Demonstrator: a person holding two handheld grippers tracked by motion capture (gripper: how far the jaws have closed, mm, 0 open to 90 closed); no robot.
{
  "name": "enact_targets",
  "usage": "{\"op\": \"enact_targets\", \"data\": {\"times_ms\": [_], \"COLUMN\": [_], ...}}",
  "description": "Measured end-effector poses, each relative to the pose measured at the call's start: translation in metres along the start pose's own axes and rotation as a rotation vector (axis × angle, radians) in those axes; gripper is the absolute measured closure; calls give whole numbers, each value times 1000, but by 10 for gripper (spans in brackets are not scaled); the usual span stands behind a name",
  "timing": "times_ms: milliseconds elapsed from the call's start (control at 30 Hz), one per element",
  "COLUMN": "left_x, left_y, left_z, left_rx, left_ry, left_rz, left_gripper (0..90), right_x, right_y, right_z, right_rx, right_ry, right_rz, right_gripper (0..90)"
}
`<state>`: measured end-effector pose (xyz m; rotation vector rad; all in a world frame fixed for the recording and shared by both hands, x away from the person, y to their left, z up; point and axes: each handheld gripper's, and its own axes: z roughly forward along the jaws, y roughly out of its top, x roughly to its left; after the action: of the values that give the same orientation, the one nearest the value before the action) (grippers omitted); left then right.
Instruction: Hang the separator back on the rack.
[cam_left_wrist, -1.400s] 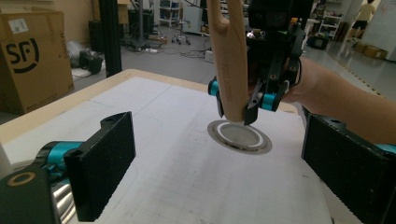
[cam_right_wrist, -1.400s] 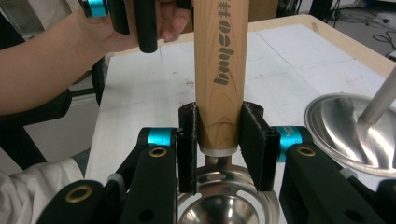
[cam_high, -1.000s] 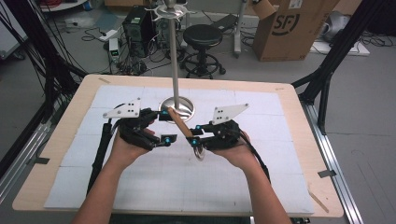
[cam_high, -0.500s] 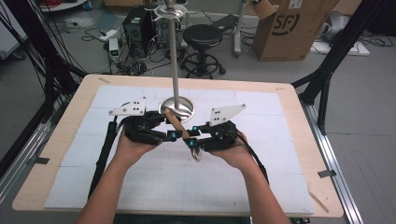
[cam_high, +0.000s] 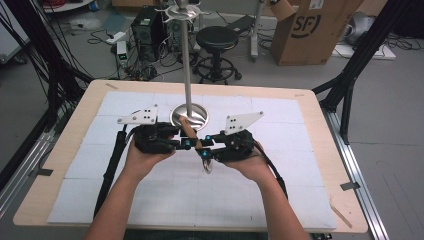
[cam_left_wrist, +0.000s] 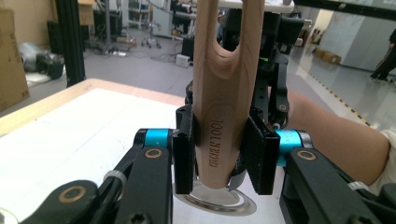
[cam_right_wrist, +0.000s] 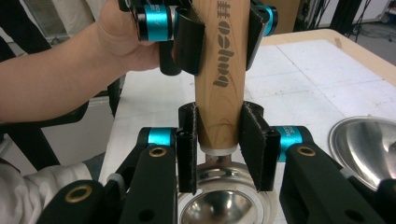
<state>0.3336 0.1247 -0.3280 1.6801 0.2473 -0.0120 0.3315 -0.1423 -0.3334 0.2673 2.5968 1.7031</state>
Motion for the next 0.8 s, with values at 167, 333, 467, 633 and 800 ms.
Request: {"op": "enact_targets", "data": {"times_ms": [167, 333, 467, 633, 800], "left_x": [-1, -2, -2, -1, 5], "left_y": [2, 3, 4, 9, 18], "left_z": [0, 1, 2, -4, -21], "left_rx": [34, 33, 39, 58, 85], "left_ry": [12, 40, 49, 91, 150], "left_rz": [-4, -6, -2, 10, 24], "left_gripper": [680, 681, 680, 680, 680], "right_x": [-1, -2, -1, 1, 4], "right_y": [-1, -2, -2, -4, -11], "right_z": [2, 4, 5, -8, -23], "right_rx": [8, 11, 26, -4, -13], "right_ry": [16, -10, -33, -64, -106], "right_rz": [16, 28, 37, 52, 52], "right_gripper": [686, 611, 503, 458, 426]}}
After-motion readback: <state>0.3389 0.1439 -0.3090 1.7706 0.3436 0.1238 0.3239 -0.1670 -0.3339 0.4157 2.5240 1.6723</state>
